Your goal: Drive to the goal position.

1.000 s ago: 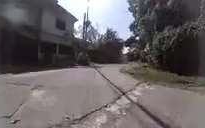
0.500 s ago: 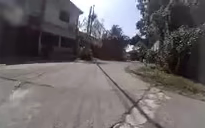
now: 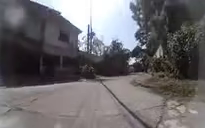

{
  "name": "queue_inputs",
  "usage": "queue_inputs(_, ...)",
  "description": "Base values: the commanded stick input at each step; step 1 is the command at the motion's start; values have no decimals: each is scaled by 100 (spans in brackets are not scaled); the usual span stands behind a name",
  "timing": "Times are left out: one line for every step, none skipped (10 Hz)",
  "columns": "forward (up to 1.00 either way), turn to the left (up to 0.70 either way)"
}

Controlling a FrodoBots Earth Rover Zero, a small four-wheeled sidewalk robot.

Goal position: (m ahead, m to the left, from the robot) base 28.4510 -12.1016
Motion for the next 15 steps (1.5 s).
queue_inputs(100, -40)
queue_inputs(100, -40)
queue_inputs(100, -40)
queue_inputs(100, -33)
queue_inputs(100, -9)
queue_inputs(100, 0)
queue_inputs(100, 0)
queue_inputs(100, 0)
queue_inputs(100, 0)
queue_inputs(100, 0)
queue_inputs(100, 0)
queue_inputs(100, 0)
queue_inputs(100, 0)
queue_inputs(100, 0)
queue_inputs(100, 0)
